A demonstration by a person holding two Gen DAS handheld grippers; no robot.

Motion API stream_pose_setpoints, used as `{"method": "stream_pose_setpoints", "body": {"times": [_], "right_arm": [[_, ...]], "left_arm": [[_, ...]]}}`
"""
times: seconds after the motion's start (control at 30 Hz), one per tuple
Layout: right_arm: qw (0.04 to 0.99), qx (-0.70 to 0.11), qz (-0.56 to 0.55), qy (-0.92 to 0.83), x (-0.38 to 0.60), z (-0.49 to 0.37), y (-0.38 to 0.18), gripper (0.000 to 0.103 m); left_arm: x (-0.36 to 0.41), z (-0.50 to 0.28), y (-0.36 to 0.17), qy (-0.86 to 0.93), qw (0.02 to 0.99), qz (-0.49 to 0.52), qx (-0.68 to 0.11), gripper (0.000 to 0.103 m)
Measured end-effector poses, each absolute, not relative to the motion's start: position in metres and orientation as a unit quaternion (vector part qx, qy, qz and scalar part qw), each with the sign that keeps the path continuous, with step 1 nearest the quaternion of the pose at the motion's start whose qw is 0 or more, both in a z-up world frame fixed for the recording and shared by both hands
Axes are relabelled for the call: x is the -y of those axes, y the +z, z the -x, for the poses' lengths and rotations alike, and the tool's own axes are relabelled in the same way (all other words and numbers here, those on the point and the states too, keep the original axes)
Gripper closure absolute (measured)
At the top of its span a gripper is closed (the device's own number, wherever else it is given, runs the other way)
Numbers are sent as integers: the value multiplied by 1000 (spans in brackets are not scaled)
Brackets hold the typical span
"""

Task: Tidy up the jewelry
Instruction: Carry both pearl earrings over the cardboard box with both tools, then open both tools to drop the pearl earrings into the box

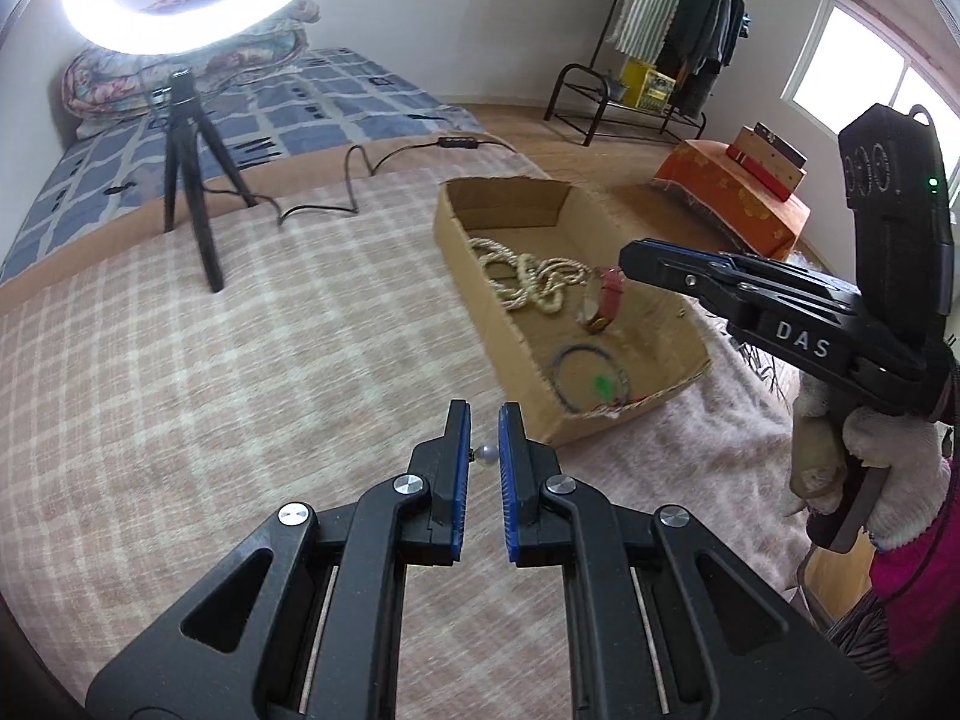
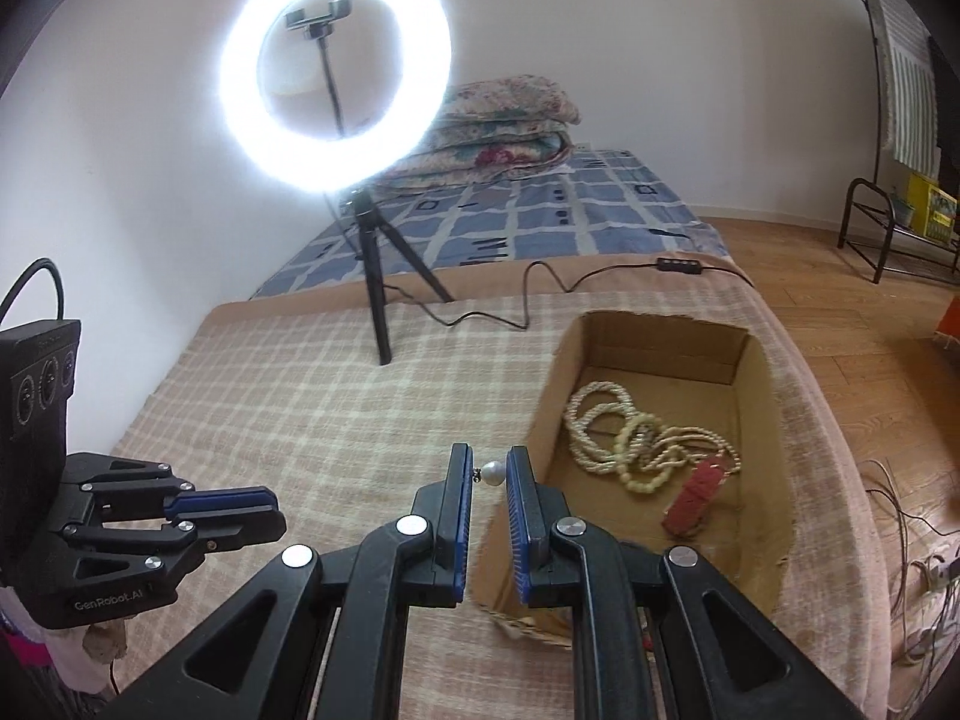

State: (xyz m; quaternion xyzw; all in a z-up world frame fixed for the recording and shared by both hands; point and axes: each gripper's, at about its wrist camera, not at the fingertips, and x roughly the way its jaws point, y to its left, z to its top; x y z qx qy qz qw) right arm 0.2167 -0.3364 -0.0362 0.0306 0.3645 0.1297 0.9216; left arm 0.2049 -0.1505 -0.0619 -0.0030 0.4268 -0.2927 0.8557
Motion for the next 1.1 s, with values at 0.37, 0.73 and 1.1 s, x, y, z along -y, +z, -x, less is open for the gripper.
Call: {"method": "stream_pose_setpoints", "body": {"times": [0.37, 0.73, 1.1], "right_arm": [[923, -370, -51, 91, 391, -247, -42, 94], [922, -375, -62, 75, 413, -285, -55, 94], [918, -385, -75, 61, 428, -315, -72, 93]], "left_arm": [[212, -218, -63, -322, 846, 11, -425, 95], [245, -230, -84, -324, 837, 2, -441, 95], [273, -235, -93, -329, 836, -6, -440, 95]]}}
